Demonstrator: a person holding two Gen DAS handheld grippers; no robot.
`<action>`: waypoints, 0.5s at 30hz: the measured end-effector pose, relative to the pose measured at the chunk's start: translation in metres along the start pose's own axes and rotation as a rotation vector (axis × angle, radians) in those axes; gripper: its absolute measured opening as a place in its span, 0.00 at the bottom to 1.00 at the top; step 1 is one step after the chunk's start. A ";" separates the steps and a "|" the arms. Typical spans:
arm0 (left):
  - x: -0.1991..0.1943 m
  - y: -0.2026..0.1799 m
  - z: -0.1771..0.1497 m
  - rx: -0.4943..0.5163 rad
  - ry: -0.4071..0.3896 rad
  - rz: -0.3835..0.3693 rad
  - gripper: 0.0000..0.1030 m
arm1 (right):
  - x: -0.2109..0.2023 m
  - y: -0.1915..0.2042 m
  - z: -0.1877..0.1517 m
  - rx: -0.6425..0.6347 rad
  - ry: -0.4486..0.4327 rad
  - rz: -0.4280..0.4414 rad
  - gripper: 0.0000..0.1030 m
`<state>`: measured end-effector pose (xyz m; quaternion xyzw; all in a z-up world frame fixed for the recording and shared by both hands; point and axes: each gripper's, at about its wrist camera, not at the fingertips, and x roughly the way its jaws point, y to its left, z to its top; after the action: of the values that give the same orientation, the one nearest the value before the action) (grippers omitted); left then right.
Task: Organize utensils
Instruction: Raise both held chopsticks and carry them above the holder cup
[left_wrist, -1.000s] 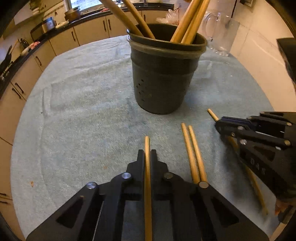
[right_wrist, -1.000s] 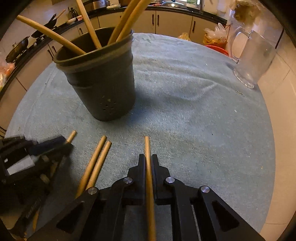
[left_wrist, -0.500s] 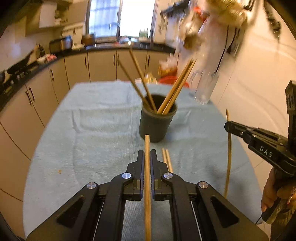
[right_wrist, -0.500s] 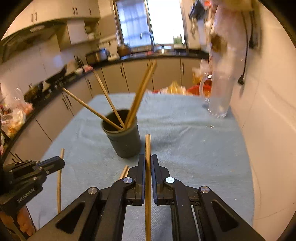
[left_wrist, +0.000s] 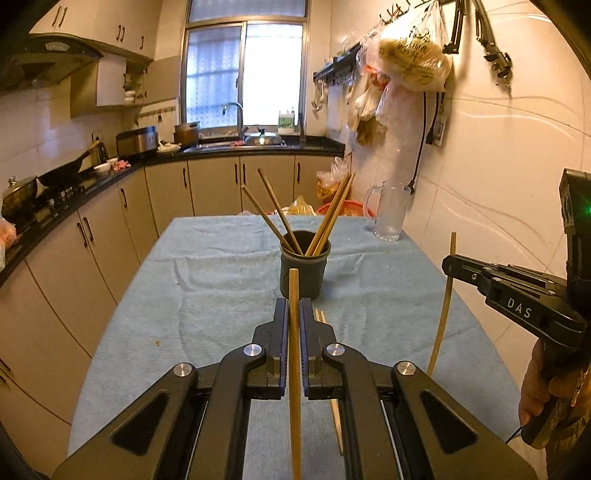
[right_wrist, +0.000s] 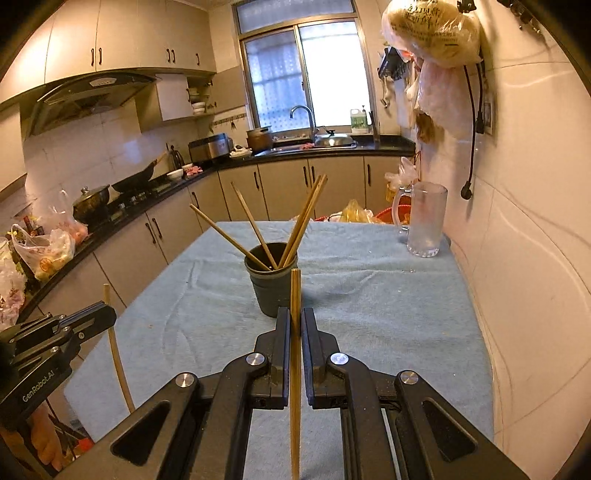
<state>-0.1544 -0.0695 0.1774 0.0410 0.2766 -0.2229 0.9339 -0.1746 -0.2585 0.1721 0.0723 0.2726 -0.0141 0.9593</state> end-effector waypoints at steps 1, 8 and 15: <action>-0.003 0.000 0.000 -0.002 -0.006 0.001 0.05 | -0.004 0.001 0.000 0.001 -0.005 0.001 0.06; -0.023 0.007 0.005 -0.035 -0.057 -0.003 0.05 | -0.010 0.002 0.001 -0.004 -0.025 0.006 0.06; -0.031 0.007 0.023 -0.016 -0.096 -0.004 0.05 | -0.010 0.006 0.009 -0.008 -0.038 0.017 0.06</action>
<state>-0.1635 -0.0555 0.2130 0.0221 0.2333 -0.2241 0.9460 -0.1777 -0.2541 0.1855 0.0704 0.2536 -0.0060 0.9647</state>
